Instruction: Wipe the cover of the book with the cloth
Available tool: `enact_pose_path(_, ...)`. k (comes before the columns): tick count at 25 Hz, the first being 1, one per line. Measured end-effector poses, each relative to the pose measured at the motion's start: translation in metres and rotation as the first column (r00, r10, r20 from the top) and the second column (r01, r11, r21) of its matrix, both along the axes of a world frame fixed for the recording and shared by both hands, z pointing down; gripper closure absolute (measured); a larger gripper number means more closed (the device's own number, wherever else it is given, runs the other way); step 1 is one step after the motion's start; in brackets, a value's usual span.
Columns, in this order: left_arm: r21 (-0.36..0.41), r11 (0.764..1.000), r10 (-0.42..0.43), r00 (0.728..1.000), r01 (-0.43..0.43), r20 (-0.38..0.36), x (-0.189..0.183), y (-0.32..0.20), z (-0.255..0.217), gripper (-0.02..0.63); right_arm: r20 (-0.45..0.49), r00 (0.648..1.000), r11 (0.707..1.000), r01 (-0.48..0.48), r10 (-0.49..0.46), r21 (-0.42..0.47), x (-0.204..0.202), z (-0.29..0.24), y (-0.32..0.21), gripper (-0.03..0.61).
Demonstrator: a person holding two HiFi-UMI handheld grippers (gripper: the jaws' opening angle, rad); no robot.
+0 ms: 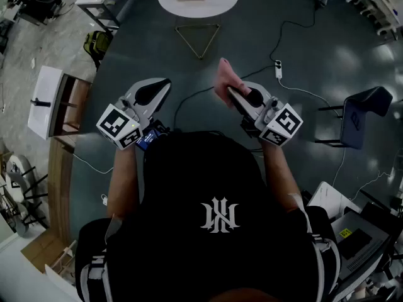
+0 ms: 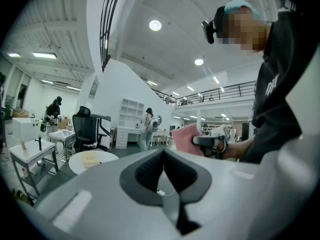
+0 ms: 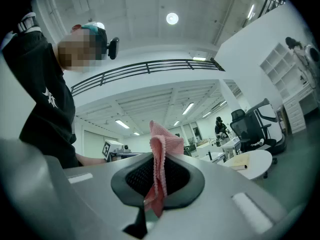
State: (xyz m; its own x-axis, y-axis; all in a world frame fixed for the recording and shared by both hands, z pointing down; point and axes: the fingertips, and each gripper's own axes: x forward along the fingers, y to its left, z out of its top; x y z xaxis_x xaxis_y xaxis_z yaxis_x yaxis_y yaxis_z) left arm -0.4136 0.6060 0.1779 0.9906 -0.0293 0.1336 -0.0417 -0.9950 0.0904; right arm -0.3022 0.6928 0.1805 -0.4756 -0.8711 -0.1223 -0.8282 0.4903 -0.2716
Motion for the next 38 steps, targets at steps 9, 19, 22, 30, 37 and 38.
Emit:
enact_pose_path(9,-0.041,0.999,0.013,0.999,-0.012,0.038,0.034,0.026,0.009,0.613,0.05,0.997,0.998,-0.053,0.052,0.015,0.042,0.004,0.022,0.563)
enact_pose_path(19,-0.105,0.993,0.067,0.997,-0.062,0.046,0.08,0.005,0.018,0.611,0.059,0.992,0.993,-0.113,0.115,-0.04,0.079,0.02,0.017,0.563)
enact_pose_path(22,-0.139,0.986,0.092,0.996,-0.089,0.017,0.102,-0.009,0.025,0.611,0.06,0.984,0.984,-0.162,0.166,-0.075,0.108,0.029,0.009,0.563)
enact_pose_path(30,-0.19,0.975,0.116,0.993,-0.114,0.004,0.183,-0.083,0.042,0.611,0.017,0.973,0.965,-0.224,0.228,-0.136,0.196,0.032,-0.046,0.563)
enact_pose_path(37,-0.206,0.976,0.085,0.996,-0.075,0.038,0.242,-0.194,0.047,0.611,-0.018,0.977,0.965,-0.212,0.211,-0.157,0.256,0.019,-0.149,0.563)
enact_pose_path(38,-0.207,0.976,0.076,0.996,-0.066,0.04,0.248,-0.21,0.046,0.611,-0.026,0.979,0.965,-0.205,0.204,-0.162,0.262,0.017,-0.164,0.563)
